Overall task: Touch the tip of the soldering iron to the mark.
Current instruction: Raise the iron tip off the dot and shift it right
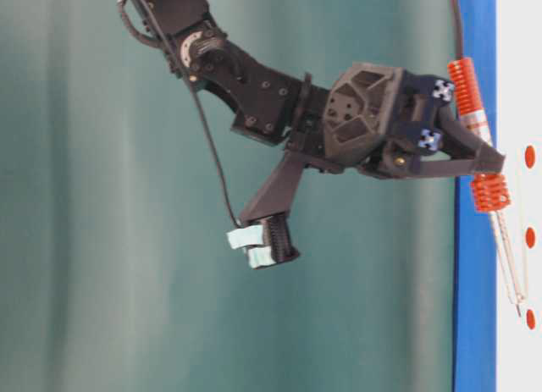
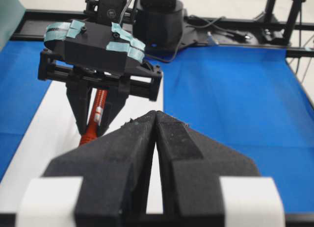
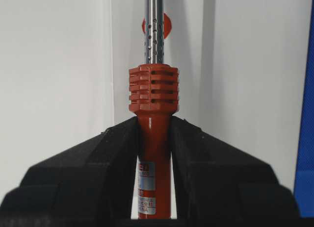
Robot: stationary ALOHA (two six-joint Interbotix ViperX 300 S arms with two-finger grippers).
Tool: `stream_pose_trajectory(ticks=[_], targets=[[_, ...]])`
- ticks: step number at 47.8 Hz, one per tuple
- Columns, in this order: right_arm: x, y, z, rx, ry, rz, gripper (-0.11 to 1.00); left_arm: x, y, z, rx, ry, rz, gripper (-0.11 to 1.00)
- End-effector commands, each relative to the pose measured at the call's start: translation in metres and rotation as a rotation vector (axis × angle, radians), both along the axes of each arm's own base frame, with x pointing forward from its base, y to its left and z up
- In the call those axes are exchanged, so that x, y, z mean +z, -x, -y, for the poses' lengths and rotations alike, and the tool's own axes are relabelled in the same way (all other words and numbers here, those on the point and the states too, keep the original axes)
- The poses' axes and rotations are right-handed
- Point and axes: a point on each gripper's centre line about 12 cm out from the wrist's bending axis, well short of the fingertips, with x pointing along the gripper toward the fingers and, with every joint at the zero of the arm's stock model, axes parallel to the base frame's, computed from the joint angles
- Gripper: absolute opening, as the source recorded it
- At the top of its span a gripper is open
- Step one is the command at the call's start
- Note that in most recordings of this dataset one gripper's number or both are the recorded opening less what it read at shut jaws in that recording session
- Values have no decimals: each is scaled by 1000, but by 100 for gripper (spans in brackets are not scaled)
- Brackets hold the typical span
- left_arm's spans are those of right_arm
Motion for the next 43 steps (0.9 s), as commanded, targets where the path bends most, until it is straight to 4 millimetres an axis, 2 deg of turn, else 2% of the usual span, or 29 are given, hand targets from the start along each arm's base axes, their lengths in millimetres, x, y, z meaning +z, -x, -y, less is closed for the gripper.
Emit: stream_pose_trajectory(ticks=[1, 21, 43], targets=[[40, -2, 3, -4, 20, 78, 6, 5, -2, 0, 0, 0, 12, 2], [111, 10, 8, -19, 84, 104, 6, 5, -2, 0, -1, 2, 12, 2], [114, 12, 7, -20, 83, 100, 6, 5, -2, 0, -1, 2, 12, 2]])
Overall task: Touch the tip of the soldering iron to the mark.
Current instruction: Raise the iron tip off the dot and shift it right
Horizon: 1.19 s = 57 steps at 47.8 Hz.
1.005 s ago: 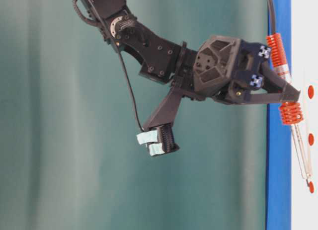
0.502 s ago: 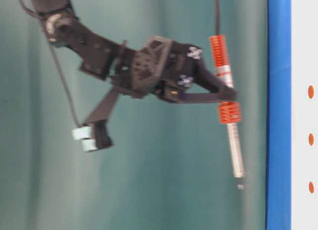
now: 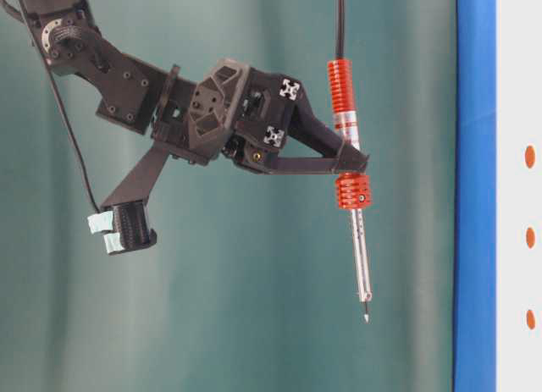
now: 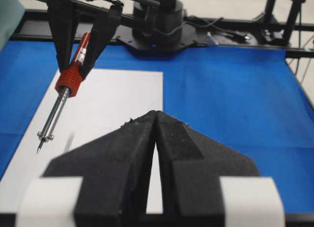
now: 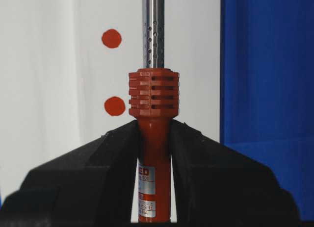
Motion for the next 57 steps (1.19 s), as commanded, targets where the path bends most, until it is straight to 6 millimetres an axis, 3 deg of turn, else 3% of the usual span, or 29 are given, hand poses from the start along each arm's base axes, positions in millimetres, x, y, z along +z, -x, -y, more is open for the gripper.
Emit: stream_pose_trajectory(ticks=[1, 30, 57], targets=[[22, 3, 0, -2, 10, 58, 6, 4, -1, 0, 1, -1, 11, 2], [6, 64, -7, -12, -3, -3, 6, 4, -1, 0, 0, -5, 11, 2], [6, 68, -8, -13, -6, -17, 6, 4, -1, 0, 0, -8, 11, 2]])
